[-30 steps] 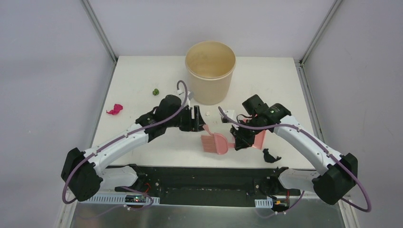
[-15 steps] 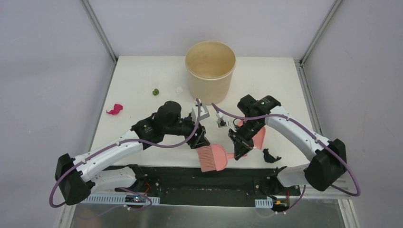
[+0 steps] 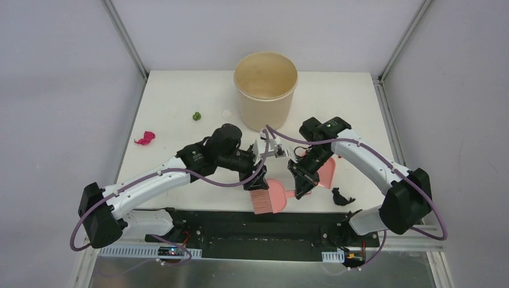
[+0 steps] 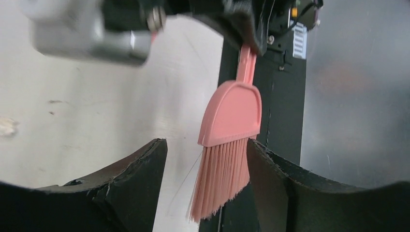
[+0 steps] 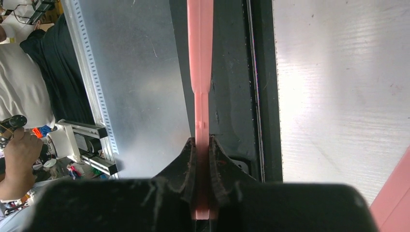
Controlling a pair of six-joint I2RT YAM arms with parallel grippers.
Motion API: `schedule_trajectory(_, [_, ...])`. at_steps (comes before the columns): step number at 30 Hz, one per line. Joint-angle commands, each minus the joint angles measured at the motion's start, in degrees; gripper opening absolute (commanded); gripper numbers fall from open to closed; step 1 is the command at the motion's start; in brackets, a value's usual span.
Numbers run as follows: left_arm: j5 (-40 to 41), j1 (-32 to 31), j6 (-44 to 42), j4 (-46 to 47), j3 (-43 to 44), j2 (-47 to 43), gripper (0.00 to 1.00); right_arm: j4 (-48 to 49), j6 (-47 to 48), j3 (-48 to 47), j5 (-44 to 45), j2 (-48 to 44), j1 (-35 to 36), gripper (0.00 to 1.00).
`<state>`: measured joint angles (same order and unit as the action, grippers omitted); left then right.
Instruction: Sweep away the paper scraps from the table
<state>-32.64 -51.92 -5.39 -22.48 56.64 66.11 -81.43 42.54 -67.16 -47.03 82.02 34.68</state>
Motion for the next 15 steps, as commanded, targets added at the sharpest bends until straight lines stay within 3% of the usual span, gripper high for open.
schedule_trajectory(1, [-3.8, -0.5, 0.2, 6.2, -2.1, 1.5, 0.61, -0.6, 1.1, -3.2, -3.1, -2.6, 0.0, 0.00])
schedule_trajectory(5, [-8.3, -0.5, 2.1, 7.8, -1.7, 4.7, 0.52, 0.8, -0.7, -3.3, -3.7, -3.2, 0.0, 0.00])
schedule_trajectory(8, [-10.8, -0.5, 3.5, 8.2, -1.8, 7.1, 0.38, 2.8, -2.4, -3.4, -3.8, -3.5, 0.0, 0.00])
schedule_trajectory(10, [-12.7, -0.5, 4.8, 9.4, -2.2, 8.0, 0.27, 3.7, -3.2, -3.8, -3.5, -3.3, 0.0, 0.00])
schedule_trajectory(13, [-13.6, -0.5, 5.2, 10.4, -2.7, 8.0, 0.02, 4.0, -4.1, -4.9, -3.5, -2.8, -0.2, 0.00])
schedule_trajectory(14, [-13.3, -0.5, 5.2, 10.5, -2.7, 7.7, 0.00, 4.1, -4.5, -5.2, -3.8, -2.7, -0.4, 0.04])
schedule_trajectory(15, [-12.8, -0.5, 5.2, 10.5, -2.9, 7.3, 0.00, 4.1, -4.6, -5.5, -4.3, -2.7, -0.7, 0.15])
